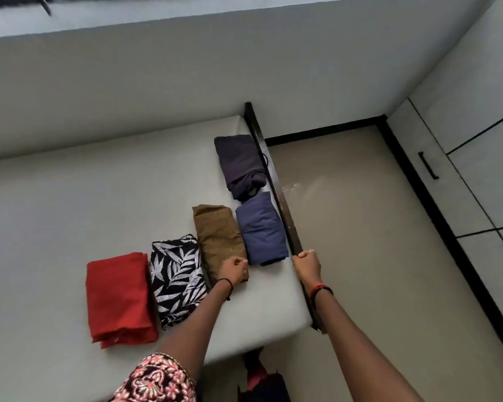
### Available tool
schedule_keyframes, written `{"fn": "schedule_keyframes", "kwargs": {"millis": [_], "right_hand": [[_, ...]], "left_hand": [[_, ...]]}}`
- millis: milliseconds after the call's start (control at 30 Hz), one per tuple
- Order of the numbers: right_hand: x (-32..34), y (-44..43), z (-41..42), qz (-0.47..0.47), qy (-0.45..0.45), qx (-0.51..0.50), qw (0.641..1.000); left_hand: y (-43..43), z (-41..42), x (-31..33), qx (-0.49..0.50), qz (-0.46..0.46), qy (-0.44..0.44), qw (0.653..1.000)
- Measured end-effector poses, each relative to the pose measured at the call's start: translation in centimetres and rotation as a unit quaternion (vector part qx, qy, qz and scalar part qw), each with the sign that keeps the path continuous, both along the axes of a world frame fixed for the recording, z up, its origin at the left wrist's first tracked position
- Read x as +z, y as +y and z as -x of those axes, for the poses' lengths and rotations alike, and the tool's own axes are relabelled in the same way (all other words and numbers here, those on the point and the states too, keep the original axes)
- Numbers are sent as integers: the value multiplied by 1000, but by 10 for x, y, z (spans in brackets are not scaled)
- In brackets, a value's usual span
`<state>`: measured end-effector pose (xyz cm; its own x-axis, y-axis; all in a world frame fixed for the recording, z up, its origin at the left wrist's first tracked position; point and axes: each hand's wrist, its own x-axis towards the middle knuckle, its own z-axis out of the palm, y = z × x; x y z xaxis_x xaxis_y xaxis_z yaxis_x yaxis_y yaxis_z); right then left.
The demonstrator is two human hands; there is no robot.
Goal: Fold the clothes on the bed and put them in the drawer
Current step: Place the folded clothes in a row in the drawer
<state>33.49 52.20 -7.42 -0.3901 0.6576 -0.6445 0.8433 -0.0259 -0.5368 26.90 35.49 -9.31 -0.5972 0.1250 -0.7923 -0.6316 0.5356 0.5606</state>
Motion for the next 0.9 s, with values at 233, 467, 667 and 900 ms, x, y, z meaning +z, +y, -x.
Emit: {"fn": "schedule_keyframes", "kwargs": {"millis": [233,467,667,900], "right_hand": [[-65,61,33,39,-33,82,995],[-157,73,93,102,6,142,984],[-197,59,121,90,26,168,981],[-209,46,131,18,-17,121,992]], "left_hand": [[65,22,-51,-8,91,85,992],[107,48,-126,-54,83,184,978],[121,56,-172,22,72,204,976],[109,65,-185,92,54,196,975]]}}
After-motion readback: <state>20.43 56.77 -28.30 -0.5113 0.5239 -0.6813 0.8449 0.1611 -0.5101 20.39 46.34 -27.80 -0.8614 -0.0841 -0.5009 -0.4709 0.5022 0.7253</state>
